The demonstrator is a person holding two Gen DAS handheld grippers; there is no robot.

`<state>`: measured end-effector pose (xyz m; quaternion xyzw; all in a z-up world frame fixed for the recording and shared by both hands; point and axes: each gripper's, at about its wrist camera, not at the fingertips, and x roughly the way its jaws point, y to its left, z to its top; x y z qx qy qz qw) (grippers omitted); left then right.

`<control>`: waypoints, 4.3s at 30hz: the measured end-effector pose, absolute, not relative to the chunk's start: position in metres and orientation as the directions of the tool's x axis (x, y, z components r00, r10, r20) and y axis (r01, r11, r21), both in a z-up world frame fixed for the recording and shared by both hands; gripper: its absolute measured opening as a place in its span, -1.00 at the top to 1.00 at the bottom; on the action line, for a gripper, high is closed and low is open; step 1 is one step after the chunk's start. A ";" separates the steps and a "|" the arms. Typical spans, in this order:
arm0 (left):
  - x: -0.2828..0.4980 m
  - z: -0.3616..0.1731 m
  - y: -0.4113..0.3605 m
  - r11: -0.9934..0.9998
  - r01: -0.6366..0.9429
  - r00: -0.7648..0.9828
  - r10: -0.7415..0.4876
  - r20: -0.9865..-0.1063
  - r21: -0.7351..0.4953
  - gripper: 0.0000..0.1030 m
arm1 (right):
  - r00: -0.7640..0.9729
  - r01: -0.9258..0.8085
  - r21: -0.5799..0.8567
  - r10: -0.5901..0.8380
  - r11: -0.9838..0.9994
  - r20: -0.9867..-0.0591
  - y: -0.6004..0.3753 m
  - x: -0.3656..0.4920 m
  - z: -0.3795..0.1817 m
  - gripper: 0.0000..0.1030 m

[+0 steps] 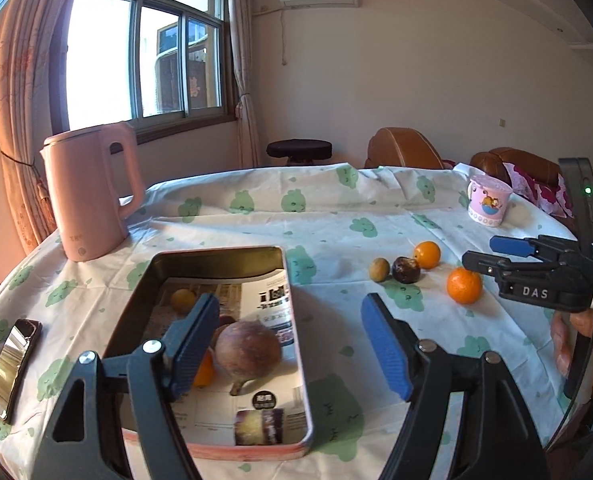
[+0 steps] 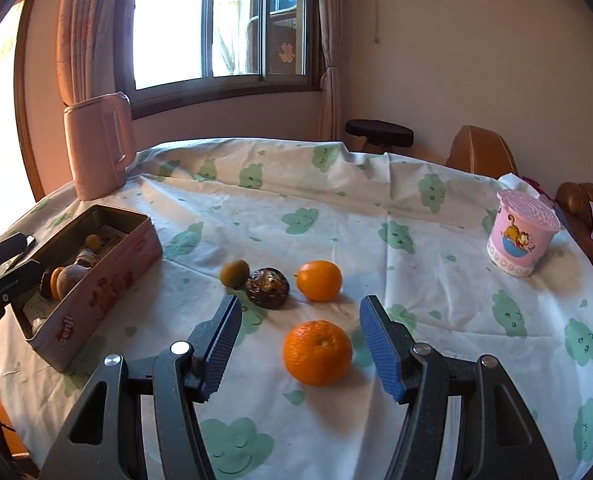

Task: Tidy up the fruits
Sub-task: 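Grasp the large orange with the right gripper while the left grasps the tan round fruit, then lift the large orange with the right gripper while the left lifts the tan fruit, then hold the orange in the right gripper while the left holds the tan fruit above the table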

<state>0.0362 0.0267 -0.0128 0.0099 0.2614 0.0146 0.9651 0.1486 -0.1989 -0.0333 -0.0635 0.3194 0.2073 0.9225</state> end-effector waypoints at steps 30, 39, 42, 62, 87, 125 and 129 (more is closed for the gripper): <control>0.176 -0.058 -0.038 1.000 -0.005 0.690 0.000 -0.723 -0.005 -0.05 | 0.656 -0.315 0.075 0.274 0.946 -0.703 -0.220 0.208 -0.060 0.08; 0.195 -0.069 -0.041 0.998 0.010 0.659 -0.053 -0.750 -0.063 0.07 | 0.634 -0.335 0.100 0.303 0.937 -0.711 -0.220 0.211 -0.066 0.08; 0.202 -0.076 -0.041 0.997 0.016 0.623 -0.072 -0.779 -0.080 0.24 | 0.626 -0.347 0.080 0.295 0.934 -0.722 -0.215 0.212 -0.068 0.08; 0.179 -0.061 -0.049 0.993 0.090 0.694 -0.115 -0.710 -0.072 0.46 | 0.692 -0.375 0.064 0.326 0.925 -0.644 -0.216 0.195 -0.054 0.08; 0.163 -0.049 -0.046 0.997 0.059 0.771 -0.077 -0.632 -0.049 0.46 | 0.746 -0.405 0.073 0.376 0.911 -0.549 -0.222 0.178 -0.041 0.08; 0.140 -0.034 -0.049 1.000 0.022 0.856 -0.017 -0.516 0.005 0.46 | 0.816 -0.403 0.049 0.383 0.914 -0.432 -0.228 0.155 -0.029 0.08; 0.138 -0.032 -0.050 1.000 0.020 0.864 -0.012 -0.503 0.011 0.46 | 0.824 -0.401 0.045 0.382 0.915 -0.419 -0.229 0.153 -0.027 0.08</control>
